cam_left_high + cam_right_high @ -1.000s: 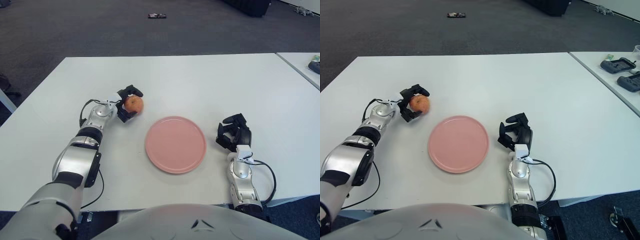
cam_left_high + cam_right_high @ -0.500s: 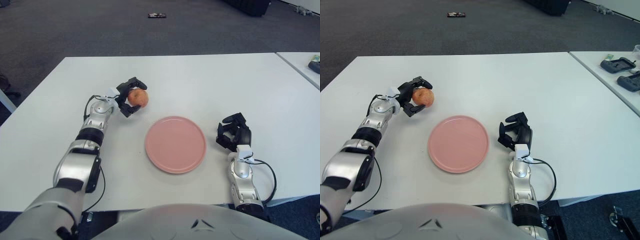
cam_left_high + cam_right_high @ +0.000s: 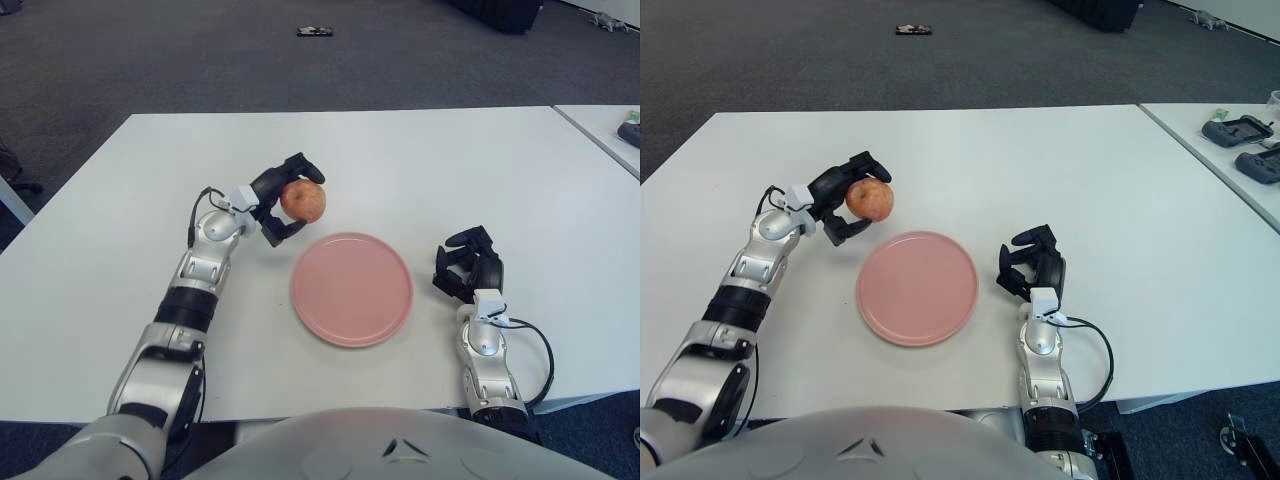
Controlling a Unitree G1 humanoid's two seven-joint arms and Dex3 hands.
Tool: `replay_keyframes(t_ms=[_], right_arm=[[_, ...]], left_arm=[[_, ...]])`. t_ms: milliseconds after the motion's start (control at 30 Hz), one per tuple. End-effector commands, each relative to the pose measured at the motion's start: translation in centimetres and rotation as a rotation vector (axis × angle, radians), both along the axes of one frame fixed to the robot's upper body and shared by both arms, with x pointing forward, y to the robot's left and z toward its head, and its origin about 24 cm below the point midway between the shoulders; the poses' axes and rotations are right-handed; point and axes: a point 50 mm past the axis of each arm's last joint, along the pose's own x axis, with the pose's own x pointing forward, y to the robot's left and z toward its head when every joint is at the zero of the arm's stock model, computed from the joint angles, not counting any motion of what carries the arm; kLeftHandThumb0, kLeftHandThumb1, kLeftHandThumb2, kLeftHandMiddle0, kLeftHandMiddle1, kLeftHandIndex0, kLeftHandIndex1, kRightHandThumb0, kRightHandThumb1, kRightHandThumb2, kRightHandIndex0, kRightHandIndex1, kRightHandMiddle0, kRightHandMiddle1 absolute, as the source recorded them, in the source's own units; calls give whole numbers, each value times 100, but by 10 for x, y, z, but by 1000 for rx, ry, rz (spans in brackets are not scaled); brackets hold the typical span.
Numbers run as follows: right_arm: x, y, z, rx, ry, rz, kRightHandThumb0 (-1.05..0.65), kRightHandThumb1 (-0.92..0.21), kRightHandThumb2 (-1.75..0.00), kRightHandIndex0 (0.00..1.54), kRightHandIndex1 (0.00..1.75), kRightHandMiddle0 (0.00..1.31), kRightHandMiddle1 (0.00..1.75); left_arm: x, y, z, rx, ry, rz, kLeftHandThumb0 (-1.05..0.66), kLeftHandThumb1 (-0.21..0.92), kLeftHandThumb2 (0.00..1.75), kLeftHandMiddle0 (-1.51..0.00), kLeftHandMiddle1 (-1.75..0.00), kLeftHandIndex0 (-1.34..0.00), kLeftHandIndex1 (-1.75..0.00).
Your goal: Put the apple into the plate.
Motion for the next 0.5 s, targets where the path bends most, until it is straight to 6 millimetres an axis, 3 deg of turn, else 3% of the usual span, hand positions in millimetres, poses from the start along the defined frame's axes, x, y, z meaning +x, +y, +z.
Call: replay_keyframes(t_ms=[0,467], right_arm=[[3,1,2,-5,1,-5,-41,-53,-106,65,145,44,175],[2,1,2,16,9,-6,-41,-54,-105,65,145,44,175]], left_arm=[[-12,-5,5,13,-8,-32,0,-11,175,-98,-160,-70,-175],[-44,-29,5,111,-98,-301,0,-11,175,-97,-161,-70,-175]])
